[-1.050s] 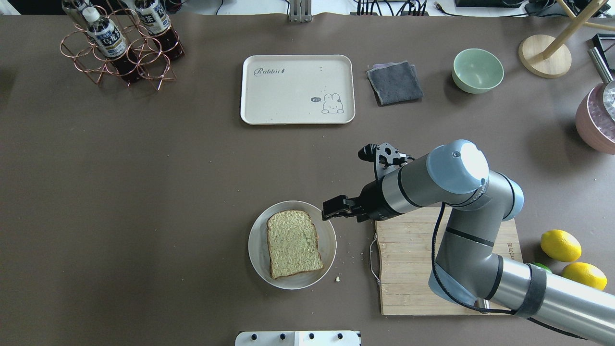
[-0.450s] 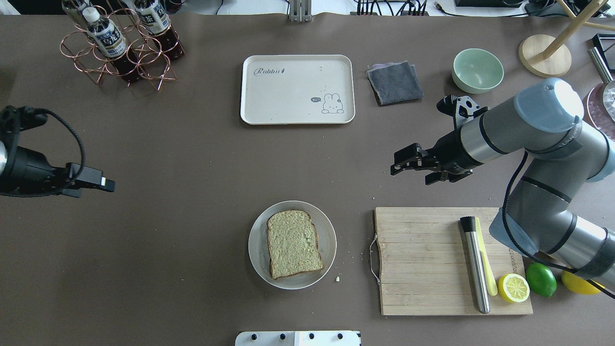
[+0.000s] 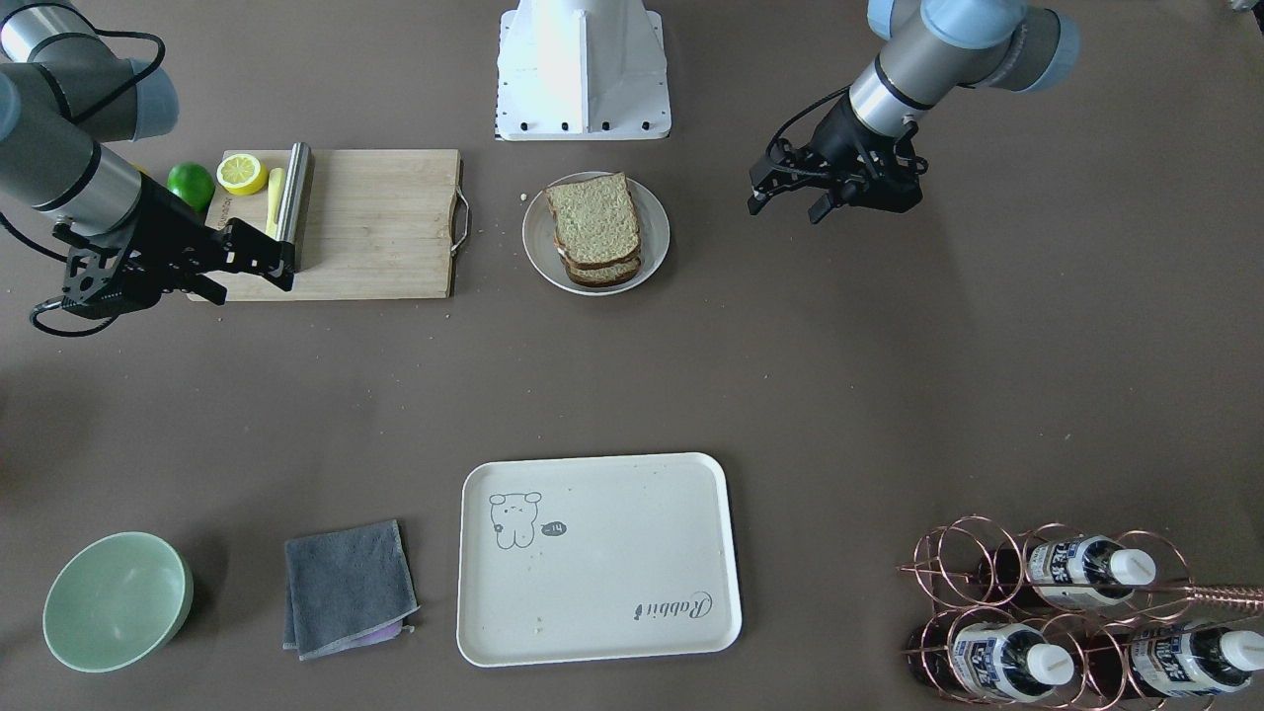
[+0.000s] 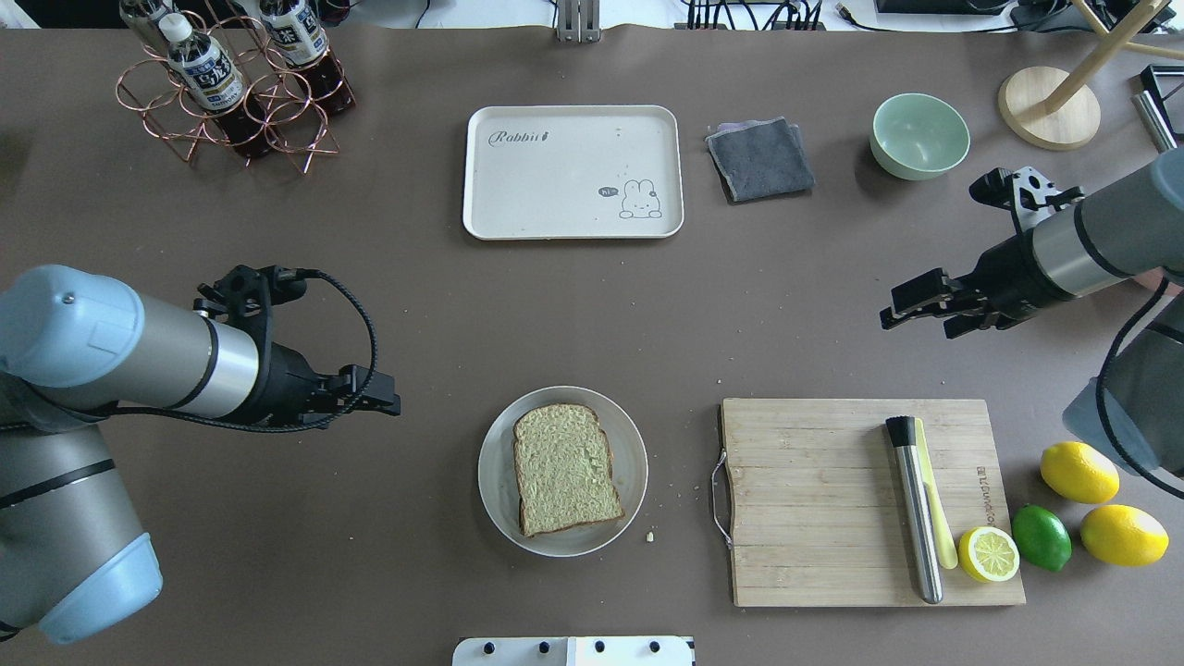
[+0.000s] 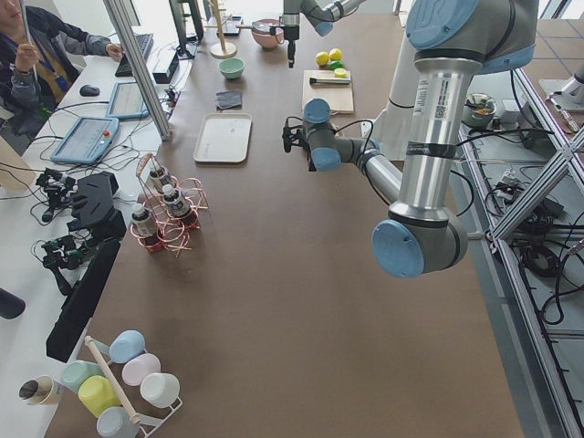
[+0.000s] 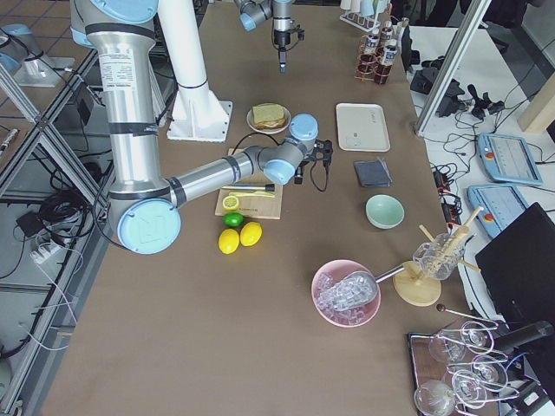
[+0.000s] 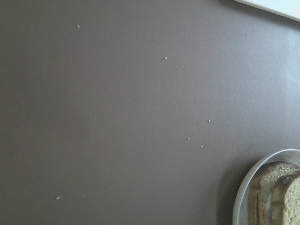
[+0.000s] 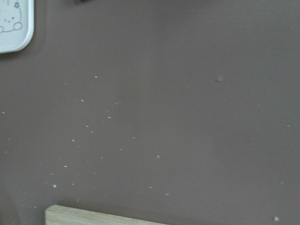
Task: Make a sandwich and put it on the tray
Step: 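Open the right gripper and withdraw it while the left arm reaches toward the plate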
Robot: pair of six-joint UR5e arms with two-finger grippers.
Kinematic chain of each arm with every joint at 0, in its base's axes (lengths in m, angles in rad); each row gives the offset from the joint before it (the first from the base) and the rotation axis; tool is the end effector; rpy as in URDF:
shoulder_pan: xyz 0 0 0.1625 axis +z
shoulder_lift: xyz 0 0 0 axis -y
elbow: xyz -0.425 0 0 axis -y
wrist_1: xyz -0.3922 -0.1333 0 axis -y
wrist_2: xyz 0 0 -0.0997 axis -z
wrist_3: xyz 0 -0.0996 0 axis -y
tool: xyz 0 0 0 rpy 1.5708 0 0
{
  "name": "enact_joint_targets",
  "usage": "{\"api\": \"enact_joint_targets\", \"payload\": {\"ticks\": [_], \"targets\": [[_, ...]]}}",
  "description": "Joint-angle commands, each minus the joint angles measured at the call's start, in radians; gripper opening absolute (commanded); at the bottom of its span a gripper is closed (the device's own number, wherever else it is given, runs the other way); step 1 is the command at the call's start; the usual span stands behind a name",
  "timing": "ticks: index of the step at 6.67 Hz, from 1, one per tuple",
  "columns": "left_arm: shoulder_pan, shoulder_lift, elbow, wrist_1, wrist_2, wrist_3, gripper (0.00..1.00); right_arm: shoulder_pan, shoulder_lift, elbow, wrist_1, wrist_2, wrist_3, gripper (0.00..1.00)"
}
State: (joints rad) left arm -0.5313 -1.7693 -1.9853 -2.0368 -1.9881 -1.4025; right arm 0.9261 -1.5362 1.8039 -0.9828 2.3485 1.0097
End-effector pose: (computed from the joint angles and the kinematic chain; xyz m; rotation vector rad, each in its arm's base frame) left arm 0.4115 -0.3496 0.3086 0.0111 1.1249 -0.0989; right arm -0.2569 -0.4473 0.4548 0.0126 -1.0846 -0.0040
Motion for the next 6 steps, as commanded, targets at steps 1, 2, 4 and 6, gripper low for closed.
{"api": "enact_joint_targets", "payload": {"ticks": [1,2,4,6], "targets": [[0.153,-0.102,0.032,0.082,0.139,-0.042,0.82,0.066,-0.1,-0.001,0.001,0.021,-0.156,1.0],[0.165,-0.145,0.086,0.079,0.155,-0.076,0.73,0.085,-0.111,0.0,0.001,0.025,-0.164,1.0],[0.209,-0.177,0.123,0.076,0.183,-0.084,0.54,0.111,-0.149,0.0,0.001,0.025,-0.206,1.0],[0.226,-0.177,0.132,0.076,0.196,-0.084,0.47,0.128,-0.169,0.0,0.001,0.025,-0.229,1.0]]}}
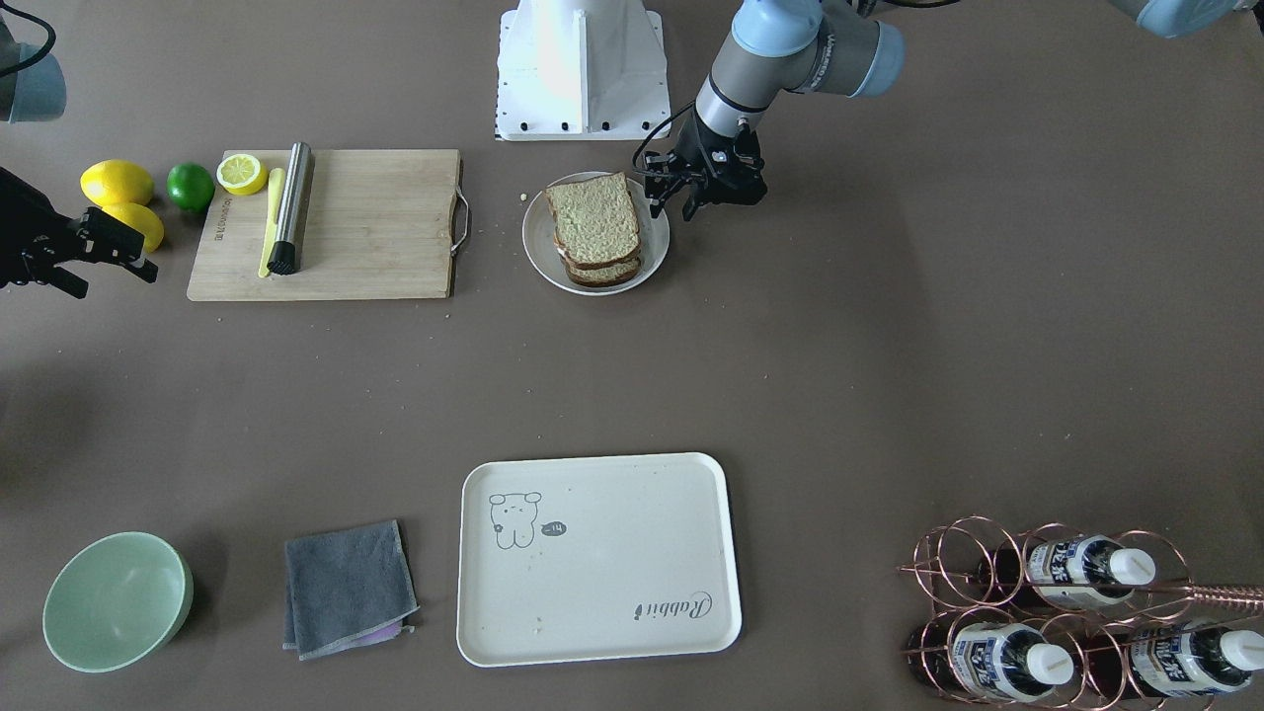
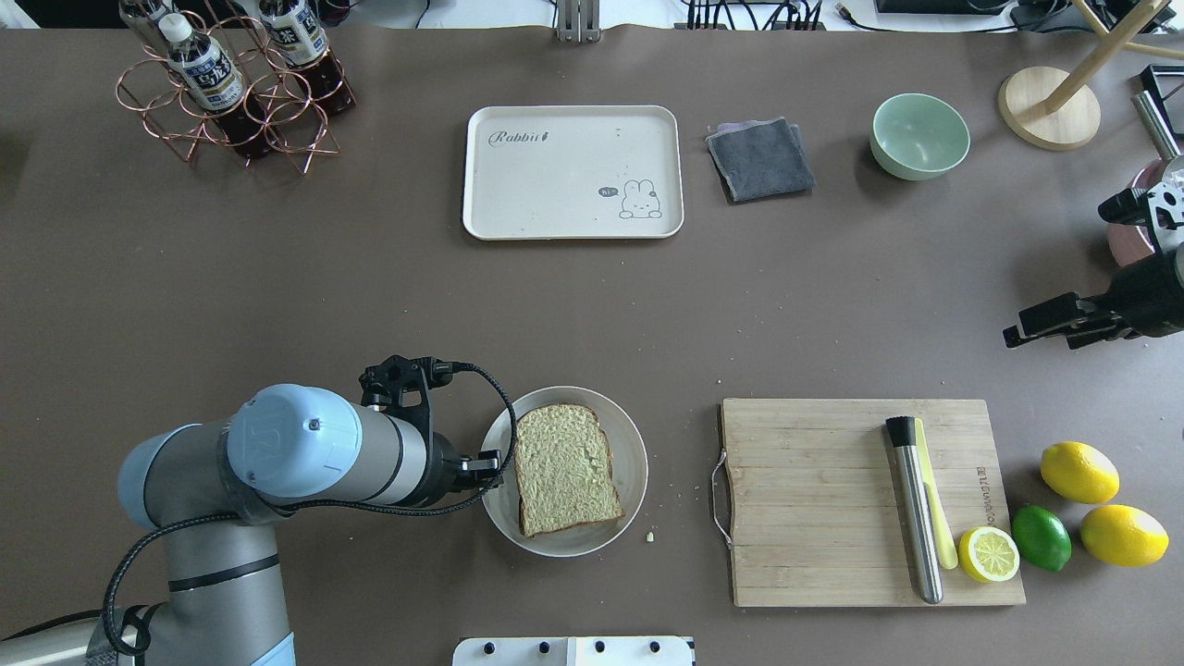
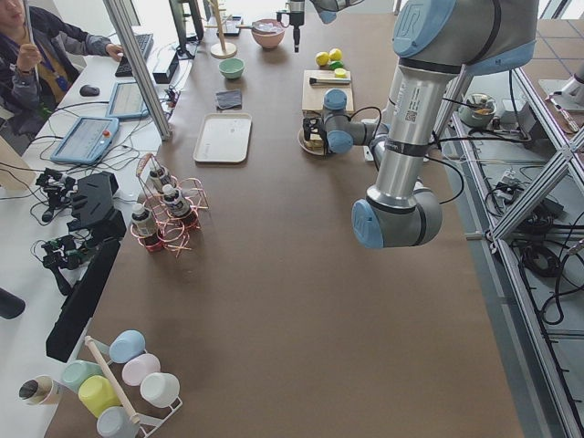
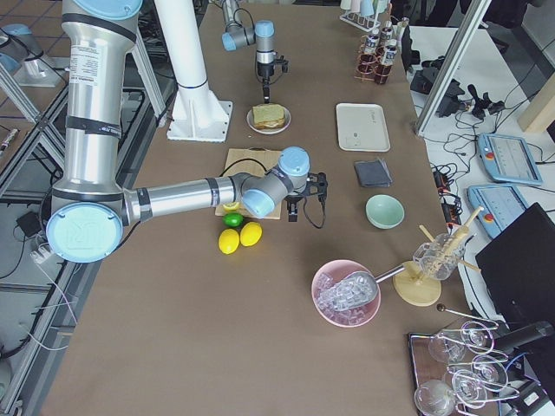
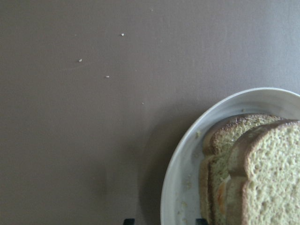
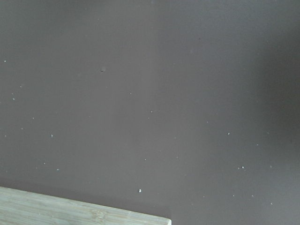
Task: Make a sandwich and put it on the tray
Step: 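Grasp the rim of the white plate with the left gripper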
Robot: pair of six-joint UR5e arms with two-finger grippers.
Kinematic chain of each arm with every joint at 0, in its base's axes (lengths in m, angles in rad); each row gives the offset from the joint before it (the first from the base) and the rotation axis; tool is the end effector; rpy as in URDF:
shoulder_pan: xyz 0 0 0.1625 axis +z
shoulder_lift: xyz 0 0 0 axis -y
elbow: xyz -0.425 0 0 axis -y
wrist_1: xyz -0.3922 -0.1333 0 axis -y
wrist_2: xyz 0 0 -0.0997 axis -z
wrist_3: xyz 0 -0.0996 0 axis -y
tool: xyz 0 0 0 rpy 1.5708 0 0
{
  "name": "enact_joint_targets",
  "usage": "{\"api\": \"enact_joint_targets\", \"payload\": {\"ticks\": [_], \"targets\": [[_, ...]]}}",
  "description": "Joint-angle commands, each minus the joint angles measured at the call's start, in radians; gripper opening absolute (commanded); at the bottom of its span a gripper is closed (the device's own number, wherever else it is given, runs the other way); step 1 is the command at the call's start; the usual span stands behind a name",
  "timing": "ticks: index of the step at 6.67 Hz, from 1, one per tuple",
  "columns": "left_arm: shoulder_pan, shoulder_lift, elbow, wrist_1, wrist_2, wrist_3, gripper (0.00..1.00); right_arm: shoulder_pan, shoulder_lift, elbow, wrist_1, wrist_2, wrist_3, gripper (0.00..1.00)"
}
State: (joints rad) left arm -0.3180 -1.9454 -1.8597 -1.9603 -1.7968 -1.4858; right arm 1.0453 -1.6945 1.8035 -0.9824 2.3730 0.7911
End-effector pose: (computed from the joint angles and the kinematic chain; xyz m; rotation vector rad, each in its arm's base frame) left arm 0.5335 -0.2925 0.2779 0.0093 1.0678 -0.0915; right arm -0.1765 -0.4274 0.5306 0.0508 -1.0076 -0.0369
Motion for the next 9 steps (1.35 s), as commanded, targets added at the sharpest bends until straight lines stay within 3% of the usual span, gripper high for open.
{"api": "enact_joint_targets", "payload": {"ticks": [1,6,8,9], "targets": [[0.016,-0.001,0.014,0.0,0.005,-0.001,0.47,0.01,-0.014,0.0,0.001,0.0,-0.016,1.0],[0.016,-0.016,0.039,0.0,0.005,-0.002,0.41,0.009,-0.022,0.0,0.002,-0.001,-0.03,1.0],[0.016,-0.017,0.045,0.0,0.005,-0.004,0.32,0.007,-0.022,0.0,0.002,-0.001,-0.032,1.0],[0.016,-0.017,0.043,-0.002,0.005,-0.011,0.08,0.007,-0.022,0.0,0.002,-0.001,-0.035,1.0]]}}
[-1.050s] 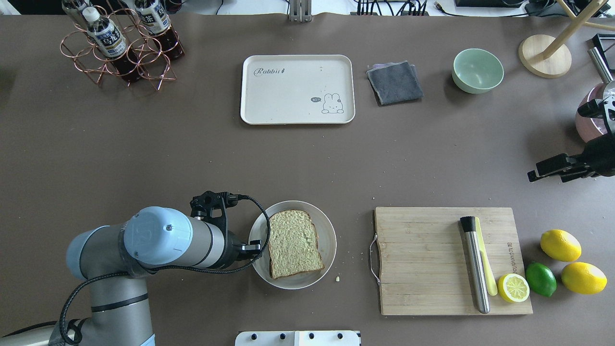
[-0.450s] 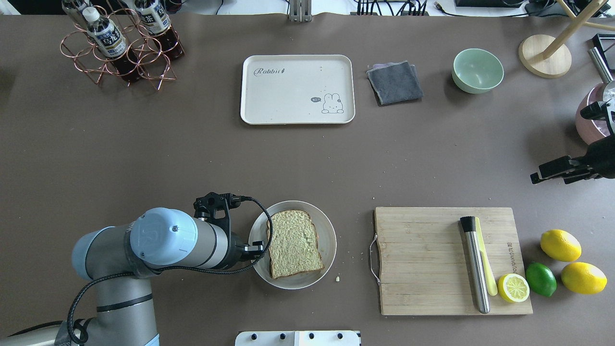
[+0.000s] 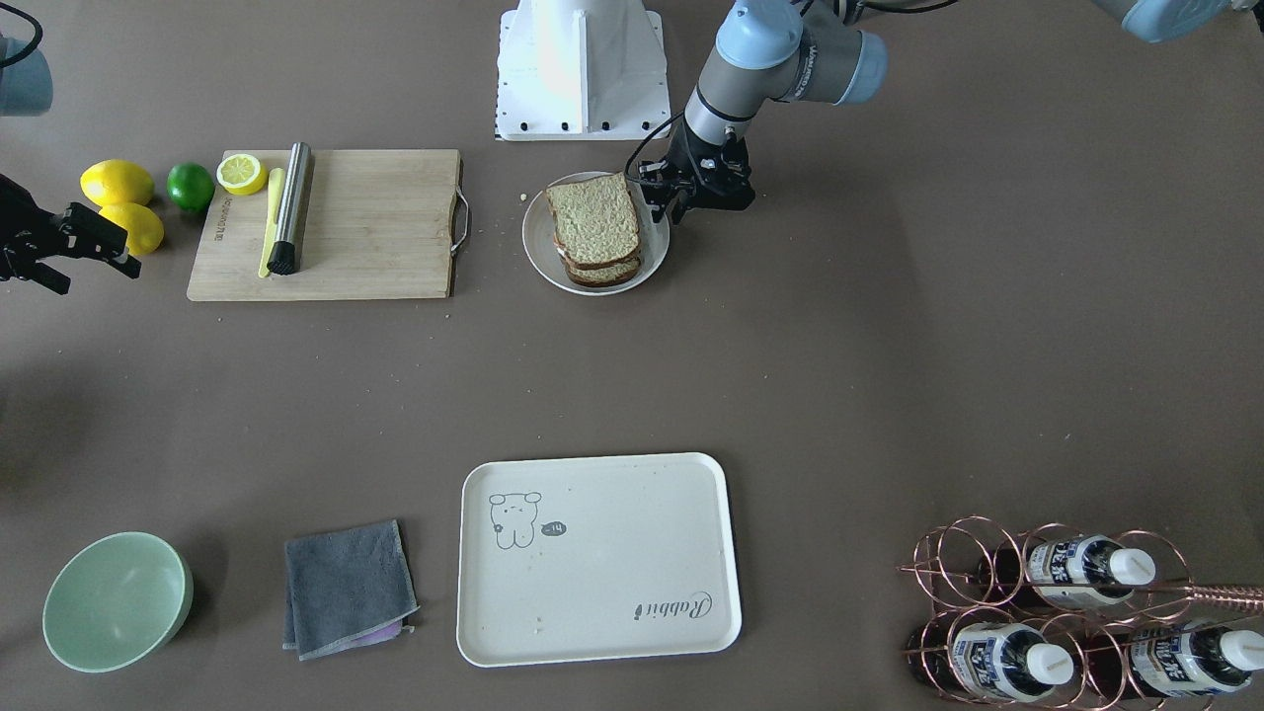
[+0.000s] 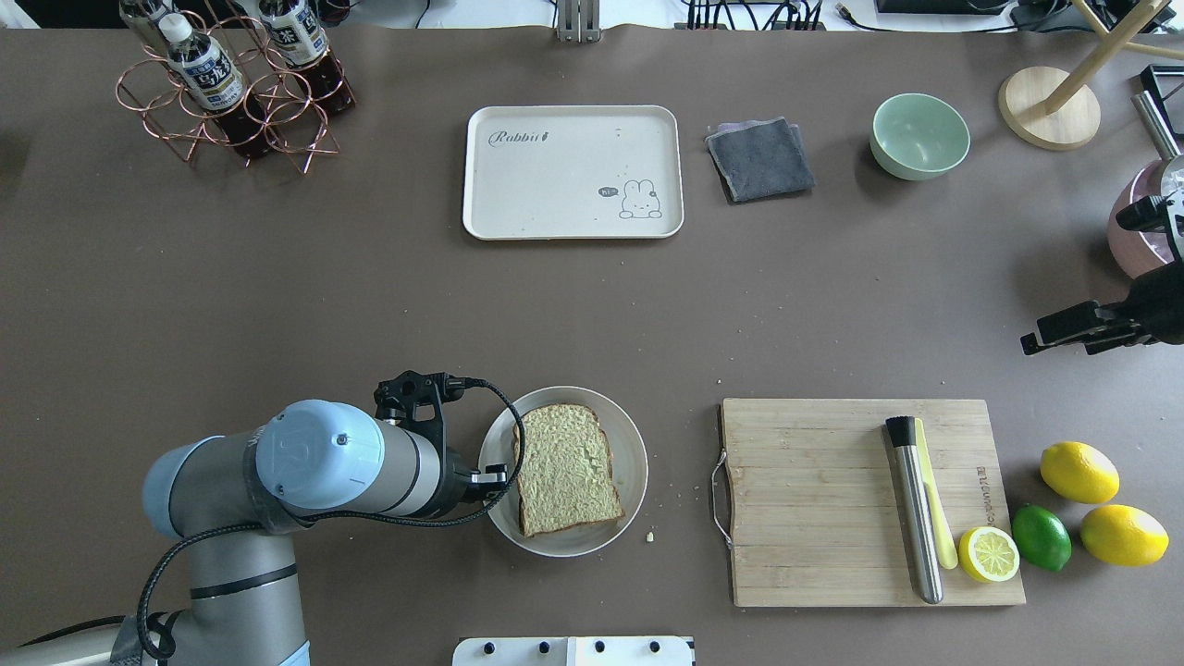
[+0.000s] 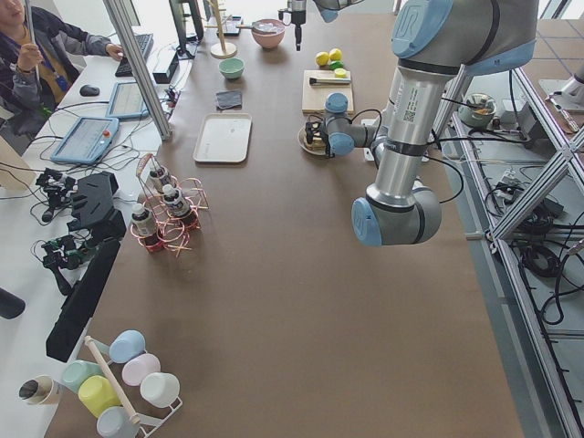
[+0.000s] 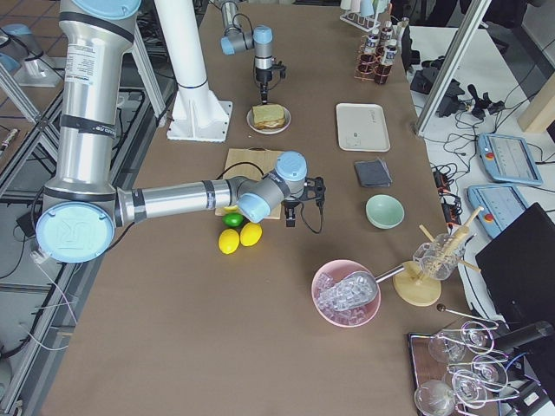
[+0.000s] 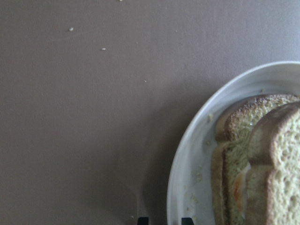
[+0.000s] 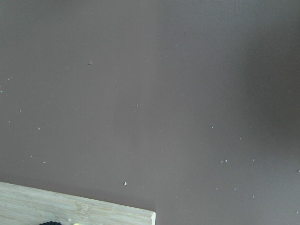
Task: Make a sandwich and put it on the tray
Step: 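Grasp the rim of the white plate with the left gripper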
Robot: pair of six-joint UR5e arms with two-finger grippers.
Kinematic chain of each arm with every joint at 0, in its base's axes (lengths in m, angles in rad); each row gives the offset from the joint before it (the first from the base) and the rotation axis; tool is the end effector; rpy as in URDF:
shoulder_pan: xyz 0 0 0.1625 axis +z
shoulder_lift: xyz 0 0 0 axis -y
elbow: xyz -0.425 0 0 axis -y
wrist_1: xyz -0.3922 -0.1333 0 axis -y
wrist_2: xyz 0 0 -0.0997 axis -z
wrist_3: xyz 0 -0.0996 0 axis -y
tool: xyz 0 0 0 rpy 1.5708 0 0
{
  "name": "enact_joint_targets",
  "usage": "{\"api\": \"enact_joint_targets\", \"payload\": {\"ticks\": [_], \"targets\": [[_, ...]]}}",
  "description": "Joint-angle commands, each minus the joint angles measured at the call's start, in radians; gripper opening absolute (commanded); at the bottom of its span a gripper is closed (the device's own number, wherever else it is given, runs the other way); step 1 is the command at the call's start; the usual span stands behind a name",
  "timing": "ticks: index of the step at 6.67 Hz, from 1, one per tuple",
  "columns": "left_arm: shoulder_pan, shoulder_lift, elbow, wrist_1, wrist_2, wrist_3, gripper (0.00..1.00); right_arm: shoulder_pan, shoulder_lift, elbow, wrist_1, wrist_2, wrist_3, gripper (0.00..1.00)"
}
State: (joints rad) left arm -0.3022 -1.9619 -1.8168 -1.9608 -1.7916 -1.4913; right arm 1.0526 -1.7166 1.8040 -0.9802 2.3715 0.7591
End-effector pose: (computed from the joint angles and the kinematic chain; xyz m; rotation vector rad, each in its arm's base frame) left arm 0.5511 -0.2886 0.2870 -0.0033 1.0421 -0.0888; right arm -0.1693 -0.4216 0.5402 0.0559 -0.9963 -0.0507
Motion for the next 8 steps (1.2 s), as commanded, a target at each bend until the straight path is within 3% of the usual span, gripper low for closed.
{"api": "enact_joint_targets", "payload": {"ticks": [1,6,8], "targets": [[0.002,-0.009,0.004,-0.001,0.0,-0.06,0.0,0.0,0.0,0.0,0.0,0.0,-0.003,1.0],[-0.015,-0.026,-0.004,-0.022,-0.005,-0.096,0.0,-0.002,0.0,0.0,0.0,0.002,-0.006,1.0],[-0.087,-0.044,0.002,-0.041,-0.014,-0.09,0.0,-0.002,-0.001,-0.002,0.0,0.0,-0.006,1.0]]}}
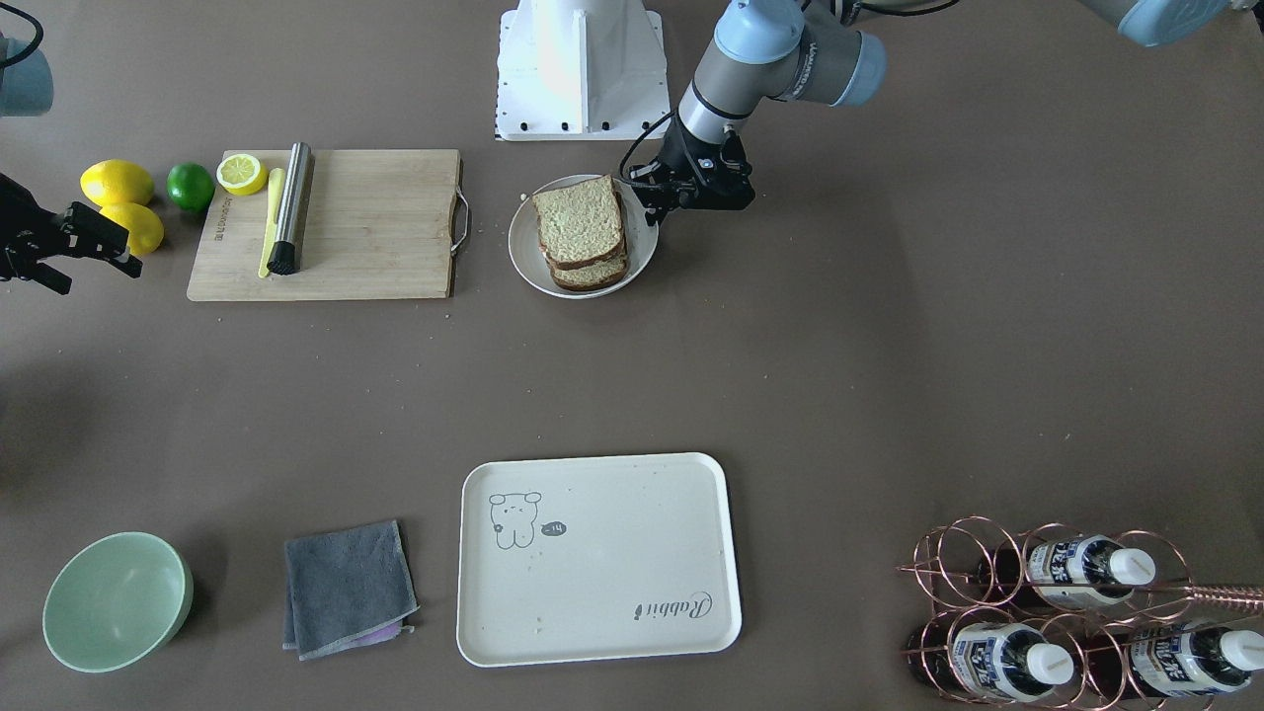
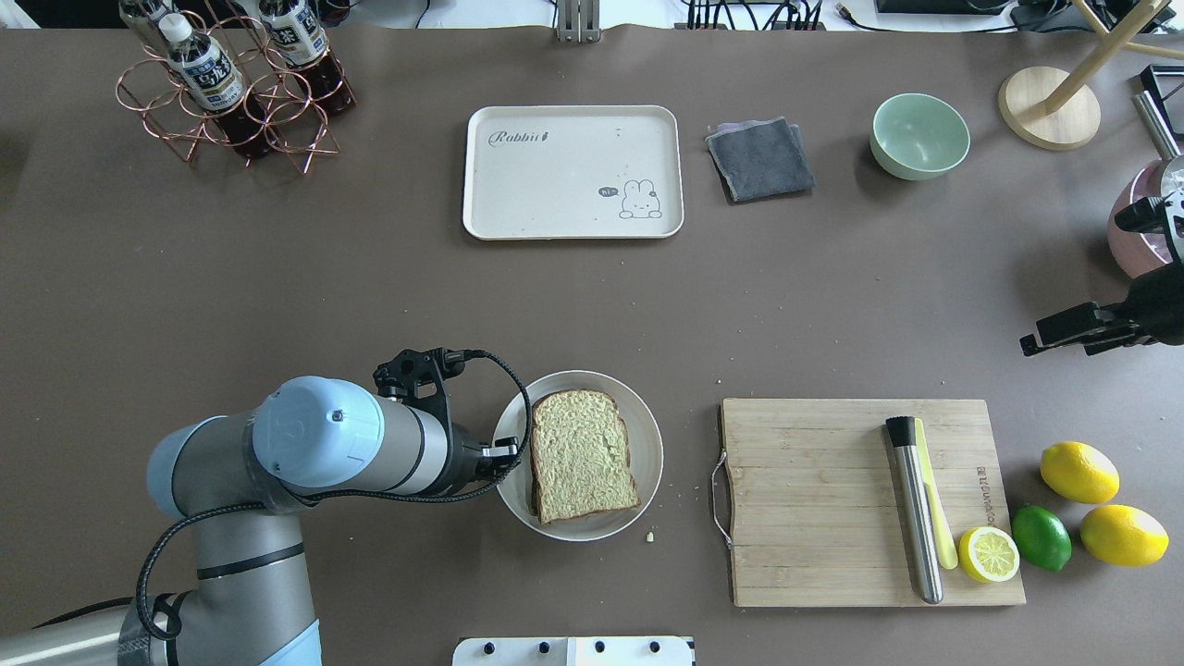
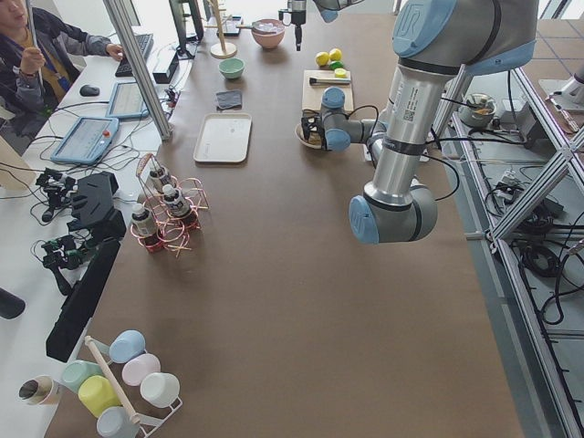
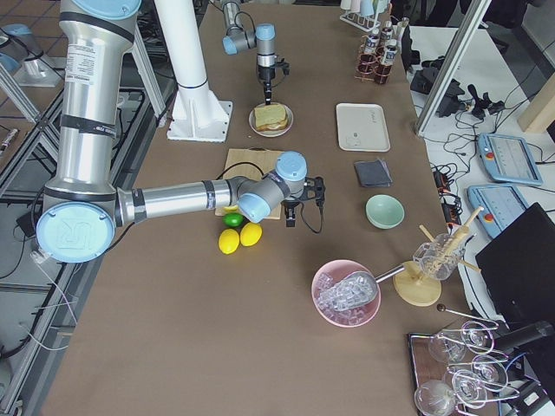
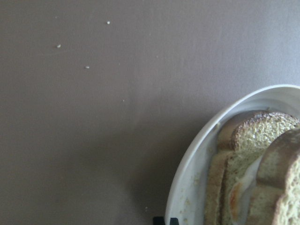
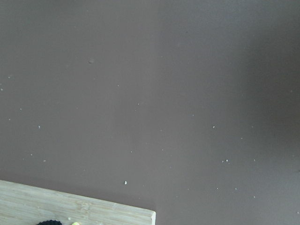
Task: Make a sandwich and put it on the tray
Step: 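Carry the plate with the left gripper and lower it onto the white tray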
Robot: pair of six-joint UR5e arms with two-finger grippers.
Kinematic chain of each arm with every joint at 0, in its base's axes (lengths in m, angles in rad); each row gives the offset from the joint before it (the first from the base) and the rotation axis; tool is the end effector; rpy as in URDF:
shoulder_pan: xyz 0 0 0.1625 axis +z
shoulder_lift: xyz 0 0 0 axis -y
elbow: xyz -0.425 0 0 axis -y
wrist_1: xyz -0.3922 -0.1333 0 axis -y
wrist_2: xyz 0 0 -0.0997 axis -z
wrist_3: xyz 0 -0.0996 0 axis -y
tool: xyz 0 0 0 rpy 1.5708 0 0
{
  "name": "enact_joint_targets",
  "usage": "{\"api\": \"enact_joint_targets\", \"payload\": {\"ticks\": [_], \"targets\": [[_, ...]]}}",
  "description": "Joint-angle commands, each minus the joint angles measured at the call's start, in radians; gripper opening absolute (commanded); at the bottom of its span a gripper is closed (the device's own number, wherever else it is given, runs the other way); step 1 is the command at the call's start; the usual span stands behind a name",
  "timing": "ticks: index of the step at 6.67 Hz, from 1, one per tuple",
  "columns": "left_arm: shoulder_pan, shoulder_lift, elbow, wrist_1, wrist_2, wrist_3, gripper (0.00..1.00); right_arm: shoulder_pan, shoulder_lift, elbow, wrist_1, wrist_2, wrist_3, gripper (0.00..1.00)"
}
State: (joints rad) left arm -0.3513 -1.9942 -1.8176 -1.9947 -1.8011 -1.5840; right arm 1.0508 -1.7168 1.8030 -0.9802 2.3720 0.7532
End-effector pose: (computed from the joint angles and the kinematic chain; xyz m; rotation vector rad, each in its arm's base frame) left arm 0.5383 -0.3151 0.2623 -0.0207 1.1096 -0.2004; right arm -0.1700 -0.4212 0.5408 0.0566 -0.9960 -0.0574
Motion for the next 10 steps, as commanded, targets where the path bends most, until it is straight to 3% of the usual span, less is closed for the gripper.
{"api": "enact_joint_targets", "payload": {"ticks": [1,3,5,6,8,10], "targets": [[-0.09,-0.05,0.036,-0.033,-0.041,0.002,0.0,0.001,-0.003,-0.001,0.0,0.0,0.0,1.0],[-0.226,-0.131,0.208,-0.139,-0.18,0.054,0.0,0.003,-0.001,-0.001,0.0,0.0,-0.001,1.0],[-0.375,-0.233,0.407,-0.141,-0.329,0.232,0.0,0.008,-0.001,0.002,0.002,0.0,-0.003,1.0],[-0.411,-0.303,0.529,-0.157,-0.339,0.292,0.0,0.006,-0.001,0.012,0.0,0.0,-0.003,1.0],[-0.452,-0.479,0.889,-0.356,-0.34,0.326,0.0,0.003,0.0,0.01,0.0,0.0,-0.003,1.0],[-0.466,-0.578,1.03,-0.369,-0.339,0.332,0.0,0.006,-0.001,0.012,0.002,0.0,-0.003,1.0]]}}
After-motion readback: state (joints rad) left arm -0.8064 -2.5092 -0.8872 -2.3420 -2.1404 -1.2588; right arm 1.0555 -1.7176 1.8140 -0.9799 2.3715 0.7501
